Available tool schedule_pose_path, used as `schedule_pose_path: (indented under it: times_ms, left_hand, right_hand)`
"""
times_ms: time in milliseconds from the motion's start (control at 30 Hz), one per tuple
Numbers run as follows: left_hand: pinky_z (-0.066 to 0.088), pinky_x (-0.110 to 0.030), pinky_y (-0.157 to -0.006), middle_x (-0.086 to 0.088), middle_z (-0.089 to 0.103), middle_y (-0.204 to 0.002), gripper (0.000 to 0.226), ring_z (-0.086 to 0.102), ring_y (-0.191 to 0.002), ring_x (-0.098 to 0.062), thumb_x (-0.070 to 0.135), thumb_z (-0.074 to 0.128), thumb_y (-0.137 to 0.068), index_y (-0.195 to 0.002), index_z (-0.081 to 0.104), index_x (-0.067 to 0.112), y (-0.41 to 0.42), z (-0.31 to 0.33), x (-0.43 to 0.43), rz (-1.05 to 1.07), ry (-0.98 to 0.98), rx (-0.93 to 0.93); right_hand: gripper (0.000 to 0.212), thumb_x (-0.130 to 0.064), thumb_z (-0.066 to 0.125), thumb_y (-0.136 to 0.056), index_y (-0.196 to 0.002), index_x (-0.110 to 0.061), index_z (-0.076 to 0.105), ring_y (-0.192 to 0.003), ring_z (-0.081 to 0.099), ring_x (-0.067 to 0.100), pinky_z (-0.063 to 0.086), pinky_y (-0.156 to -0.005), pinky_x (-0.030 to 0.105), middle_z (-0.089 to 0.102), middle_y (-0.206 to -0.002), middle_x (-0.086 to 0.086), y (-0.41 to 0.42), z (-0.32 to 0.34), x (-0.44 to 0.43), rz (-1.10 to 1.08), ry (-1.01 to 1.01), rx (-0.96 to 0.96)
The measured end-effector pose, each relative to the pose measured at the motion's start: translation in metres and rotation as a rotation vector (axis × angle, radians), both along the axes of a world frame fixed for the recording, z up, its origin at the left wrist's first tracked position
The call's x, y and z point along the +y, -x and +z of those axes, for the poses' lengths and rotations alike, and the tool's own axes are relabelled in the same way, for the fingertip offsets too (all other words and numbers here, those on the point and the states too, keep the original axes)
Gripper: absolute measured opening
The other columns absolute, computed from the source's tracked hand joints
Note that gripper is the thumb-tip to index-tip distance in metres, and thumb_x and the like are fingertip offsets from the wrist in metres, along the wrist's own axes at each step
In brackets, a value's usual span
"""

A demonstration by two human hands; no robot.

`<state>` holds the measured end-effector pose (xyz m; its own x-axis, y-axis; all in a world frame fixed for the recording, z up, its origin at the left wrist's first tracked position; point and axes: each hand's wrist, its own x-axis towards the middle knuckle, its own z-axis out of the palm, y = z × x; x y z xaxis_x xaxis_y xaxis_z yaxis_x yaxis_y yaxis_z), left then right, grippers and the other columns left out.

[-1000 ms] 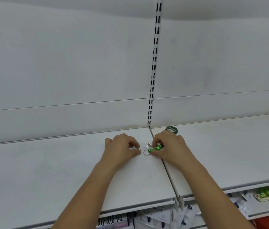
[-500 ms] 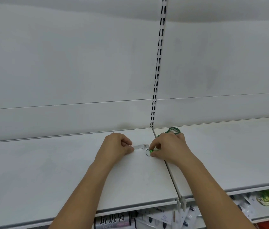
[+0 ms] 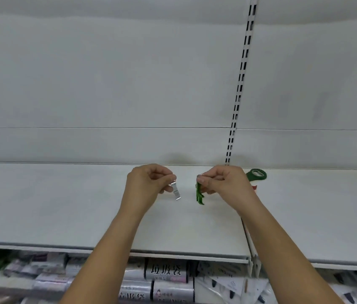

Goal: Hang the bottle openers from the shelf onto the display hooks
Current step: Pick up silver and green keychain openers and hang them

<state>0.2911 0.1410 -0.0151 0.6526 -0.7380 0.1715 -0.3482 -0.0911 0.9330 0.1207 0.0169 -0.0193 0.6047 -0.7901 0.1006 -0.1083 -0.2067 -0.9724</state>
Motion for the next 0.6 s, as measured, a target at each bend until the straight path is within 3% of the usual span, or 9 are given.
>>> schedule_pose_path:
  times_ms: [100,267,500,600]
  left_hand:
    - [0.06,-0.036,-0.072,-0.006,0.077,-0.071,0.004,0.076,-0.069,-0.022,0.005,0.077,-0.084,-0.083,0.078,0.009,-0.006,-0.003,0.025,0.072,0.019,0.031]
    - [0.061,-0.039,-0.082,-0.003,0.078,-0.077,0.011,0.076,-0.078,-0.02,0.002,0.076,-0.084,-0.087,0.079,0.013,-0.018,-0.007,0.068,0.161,-0.003,0.028]
    - [0.06,-0.041,-0.077,-0.006,0.078,-0.074,0.011,0.076,-0.074,-0.024,0.006,0.081,-0.08,-0.085,0.078,0.014,-0.042,0.001,0.142,0.321,0.074,0.041]
    - [0.055,-0.031,-0.068,-0.004,0.077,-0.072,0.012,0.075,-0.071,-0.02,0.01,0.085,-0.077,-0.086,0.078,0.015,-0.06,0.009,0.184,0.394,0.113,0.039]
  right_hand:
    - [0.007,-0.007,0.075,-0.087,-0.089,-0.001,0.077,-0.071,0.074,0.025,0.061,-0.076,0.037,0.077,-0.082,0.018,-0.014,-0.003,0.01,0.097,-0.043,0.005]
    - [0.006,-0.009,0.073,-0.089,-0.091,-0.007,0.078,-0.073,0.076,0.017,0.06,-0.078,0.035,0.078,-0.077,0.007,-0.038,-0.006,0.033,0.297,-0.013,0.133]
    - [0.011,-0.018,0.082,-0.081,-0.083,-0.008,0.079,-0.075,0.077,0.021,0.054,-0.064,0.028,0.078,-0.078,0.004,-0.09,0.011,0.093,0.518,0.019,0.175]
    - [0.013,-0.021,0.082,-0.082,-0.084,-0.008,0.079,-0.077,0.077,0.021,0.053,-0.065,0.028,0.079,-0.079,0.002,-0.12,0.016,0.128,0.594,0.028,0.156]
